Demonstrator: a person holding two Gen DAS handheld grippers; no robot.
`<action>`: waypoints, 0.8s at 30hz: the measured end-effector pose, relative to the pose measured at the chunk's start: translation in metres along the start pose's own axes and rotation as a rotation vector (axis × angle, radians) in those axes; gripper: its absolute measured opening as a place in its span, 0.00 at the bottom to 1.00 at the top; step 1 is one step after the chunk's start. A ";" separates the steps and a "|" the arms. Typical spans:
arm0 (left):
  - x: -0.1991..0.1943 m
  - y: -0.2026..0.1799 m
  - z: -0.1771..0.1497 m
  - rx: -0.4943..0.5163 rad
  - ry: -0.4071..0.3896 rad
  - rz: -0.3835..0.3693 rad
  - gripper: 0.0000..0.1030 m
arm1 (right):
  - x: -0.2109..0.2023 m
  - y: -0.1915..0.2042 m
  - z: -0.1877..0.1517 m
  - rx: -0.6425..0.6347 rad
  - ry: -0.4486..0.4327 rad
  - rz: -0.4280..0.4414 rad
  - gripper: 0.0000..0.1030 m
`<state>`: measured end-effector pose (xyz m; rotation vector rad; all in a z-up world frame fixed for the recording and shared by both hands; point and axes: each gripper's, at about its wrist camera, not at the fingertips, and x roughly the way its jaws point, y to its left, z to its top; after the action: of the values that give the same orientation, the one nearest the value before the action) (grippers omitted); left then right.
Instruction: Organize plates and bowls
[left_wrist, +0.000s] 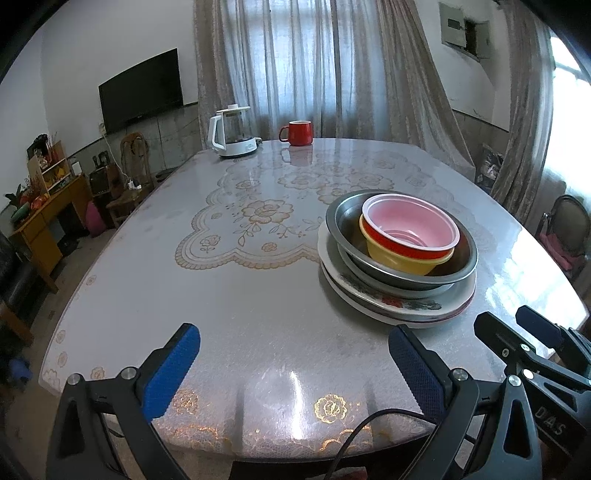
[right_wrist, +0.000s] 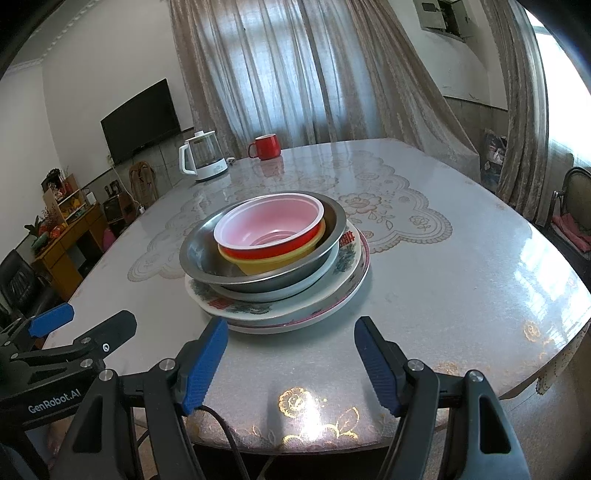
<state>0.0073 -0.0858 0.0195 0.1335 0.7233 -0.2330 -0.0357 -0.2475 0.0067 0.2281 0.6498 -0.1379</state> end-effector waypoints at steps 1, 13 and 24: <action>0.000 0.000 0.000 0.000 0.000 0.003 1.00 | 0.000 0.000 0.000 0.000 0.001 0.001 0.70; 0.001 -0.002 -0.001 0.017 -0.007 0.021 1.00 | 0.002 -0.001 -0.001 0.005 0.005 0.002 0.70; 0.003 -0.004 -0.002 0.029 0.006 0.013 1.00 | 0.003 -0.006 -0.002 0.024 0.007 0.003 0.70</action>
<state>0.0073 -0.0902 0.0155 0.1662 0.7248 -0.2305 -0.0351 -0.2526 0.0023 0.2529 0.6550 -0.1417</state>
